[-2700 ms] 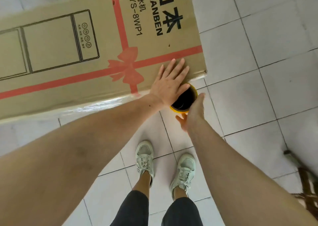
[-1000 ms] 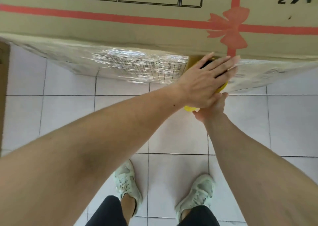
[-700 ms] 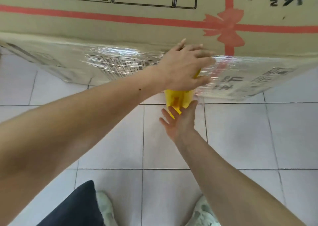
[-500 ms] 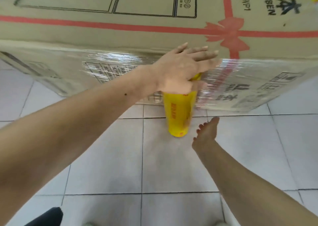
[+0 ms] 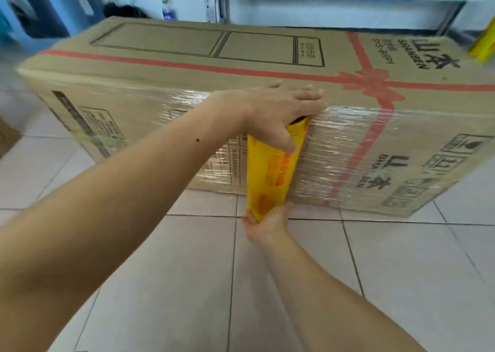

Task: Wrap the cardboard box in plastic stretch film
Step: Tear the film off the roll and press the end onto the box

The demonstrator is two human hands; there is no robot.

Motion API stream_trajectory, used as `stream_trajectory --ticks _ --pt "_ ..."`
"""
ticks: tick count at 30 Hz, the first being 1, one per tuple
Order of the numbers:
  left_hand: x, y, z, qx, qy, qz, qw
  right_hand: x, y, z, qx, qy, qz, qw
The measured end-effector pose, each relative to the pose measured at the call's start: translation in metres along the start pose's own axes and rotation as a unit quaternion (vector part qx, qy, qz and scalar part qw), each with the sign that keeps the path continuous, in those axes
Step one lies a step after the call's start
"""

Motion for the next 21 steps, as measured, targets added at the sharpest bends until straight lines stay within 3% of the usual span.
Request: stream_trajectory --ticks 3,6,8,14,18,21 --pt "-0.005 -0.007 -0.023 0.026 0.017 0.018 0.999 0.001 0.020 -0.005 -0.022 -0.058 -0.076 0.995" --pt "-0.011 -0.007 -0.031 0.023 0.041 0.025 0.999 0.014 0.018 0.012 0.059 -0.001 -0.113 0.992" --pt "-0.011 -0.006 -0.033 0.022 0.050 0.025 0.998 0.012 0.005 0.023 0.127 0.029 -0.087 0.988" --pt "0.003 -0.007 -0.037 0.061 0.032 -0.029 0.997 -0.037 0.018 0.054 0.151 -0.055 -0.002 0.987" --pt "0.007 -0.018 -0.045 0.074 0.019 -0.054 0.996 -0.035 0.051 0.008 0.113 -0.090 -0.102 0.984" --pt "0.001 -0.020 -0.049 0.106 0.052 0.002 0.993 -0.026 0.066 -0.014 0.100 -0.139 -0.202 0.964"
Point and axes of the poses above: each hand's wrist, its own z-axis towards the middle knuckle, its own x-axis out of the back of the hand, y = z × x, the point moved 1 cm from there along z, towards the middle knuckle, and after that the axes turned 6 degrees about y, right-handed, at the moved point
